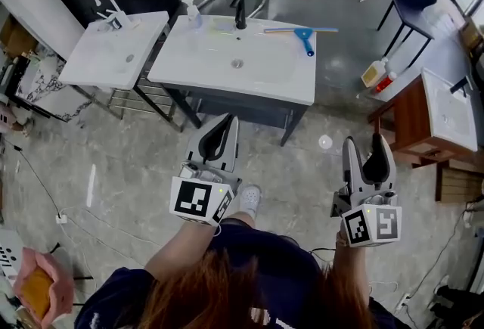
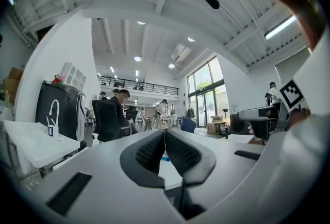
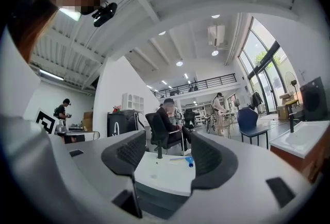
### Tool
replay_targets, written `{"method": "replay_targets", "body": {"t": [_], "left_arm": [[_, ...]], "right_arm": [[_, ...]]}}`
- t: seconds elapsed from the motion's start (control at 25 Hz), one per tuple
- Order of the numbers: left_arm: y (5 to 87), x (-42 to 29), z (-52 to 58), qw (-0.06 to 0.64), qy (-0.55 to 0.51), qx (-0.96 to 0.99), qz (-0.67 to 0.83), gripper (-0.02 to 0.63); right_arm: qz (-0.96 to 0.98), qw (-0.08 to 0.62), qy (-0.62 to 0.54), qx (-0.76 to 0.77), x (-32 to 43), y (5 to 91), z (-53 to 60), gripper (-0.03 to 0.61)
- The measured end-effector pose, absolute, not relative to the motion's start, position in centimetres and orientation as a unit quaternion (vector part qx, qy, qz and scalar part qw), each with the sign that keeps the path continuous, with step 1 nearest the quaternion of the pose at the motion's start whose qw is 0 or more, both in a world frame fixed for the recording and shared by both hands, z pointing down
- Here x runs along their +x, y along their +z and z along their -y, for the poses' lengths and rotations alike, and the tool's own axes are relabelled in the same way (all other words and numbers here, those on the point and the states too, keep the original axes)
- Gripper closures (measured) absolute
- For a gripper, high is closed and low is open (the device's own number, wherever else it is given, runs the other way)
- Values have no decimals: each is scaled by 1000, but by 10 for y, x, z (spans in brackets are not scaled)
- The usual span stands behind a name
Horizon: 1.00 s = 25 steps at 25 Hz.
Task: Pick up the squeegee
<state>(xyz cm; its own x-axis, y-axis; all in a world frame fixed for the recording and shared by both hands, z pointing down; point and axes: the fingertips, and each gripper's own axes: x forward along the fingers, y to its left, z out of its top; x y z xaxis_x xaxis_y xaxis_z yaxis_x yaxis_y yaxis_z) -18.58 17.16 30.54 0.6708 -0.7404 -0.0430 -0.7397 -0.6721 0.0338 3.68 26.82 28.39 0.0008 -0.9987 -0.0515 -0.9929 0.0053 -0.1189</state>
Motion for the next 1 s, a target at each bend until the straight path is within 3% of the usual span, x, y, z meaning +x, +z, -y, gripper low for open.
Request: {"method": "replay_targets", "body": {"t": [1.0], "left_arm": [[320, -154, 49, 14, -15, 910, 413, 592]], "right_arm": [[-716, 55, -34, -695, 74, 296, -42, 301]]}}
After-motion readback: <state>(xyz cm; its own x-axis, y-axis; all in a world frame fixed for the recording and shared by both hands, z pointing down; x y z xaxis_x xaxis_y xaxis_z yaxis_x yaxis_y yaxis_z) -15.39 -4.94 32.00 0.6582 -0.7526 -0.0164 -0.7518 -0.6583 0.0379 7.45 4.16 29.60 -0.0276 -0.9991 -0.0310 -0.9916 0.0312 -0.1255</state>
